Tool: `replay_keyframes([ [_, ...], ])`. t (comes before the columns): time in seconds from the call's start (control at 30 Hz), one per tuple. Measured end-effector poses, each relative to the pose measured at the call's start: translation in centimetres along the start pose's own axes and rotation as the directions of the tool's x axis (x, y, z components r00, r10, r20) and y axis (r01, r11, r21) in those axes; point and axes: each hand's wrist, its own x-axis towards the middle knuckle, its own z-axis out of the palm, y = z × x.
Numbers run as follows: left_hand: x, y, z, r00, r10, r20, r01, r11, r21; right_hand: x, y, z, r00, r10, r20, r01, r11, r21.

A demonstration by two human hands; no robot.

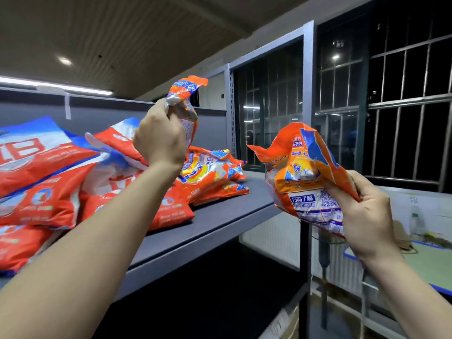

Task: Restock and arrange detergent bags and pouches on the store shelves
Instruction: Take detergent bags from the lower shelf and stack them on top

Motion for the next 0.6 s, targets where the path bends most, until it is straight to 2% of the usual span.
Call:
replay_keyframes([
  [0.13,1.0,-1.0,5.9,0.999,-0.037,-0.002,0.037,0.997,0.073,2.9,2.7,-0.7,1.000,-0.003,0.016,0.002,0.998,0.070],
  [0.2,0.2,-1.9,8.5,0.998,0.037,0.041,-0.040,0.995,0.088,4.6,4.6,-0.8,1.000,0.009,0.023,-0.011,0.995,0.101],
  [0.23,-0.7,-2.4,9.8,0.984,0.125,0.130,-0.142,0.981,0.131,5.5,5.6,-0.7,1.000,0.011,0.023,-0.013,0.994,0.105],
  [0.27,-1.8,-3.0,11.1,0.938,0.222,0.265,-0.278,0.941,0.194,6.4,6.6,-0.6,1.000,0.005,0.020,-0.007,0.994,0.108],
  [0.33,-3.6,-4.1,13.6,0.799,0.290,0.526,-0.486,0.827,0.283,8.3,8.8,-0.2,1.000,-0.009,0.025,0.006,0.991,0.134],
  [0.4,-3.4,-4.9,15.2,0.756,0.229,0.613,-0.511,0.792,0.335,10.5,10.9,0.6,0.999,-0.019,0.037,0.013,0.987,0.158],
  [0.5,-1.8,-6.2,16.1,0.760,0.139,0.635,-0.500,0.748,0.436,14.5,13.6,2.9,0.996,-0.050,0.073,0.037,0.985,0.166],
  [0.6,-1.4,-7.9,15.2,0.740,0.071,0.669,-0.456,0.784,0.421,18.0,15.1,6.5,0.983,-0.163,0.087,0.147,0.975,0.166],
])
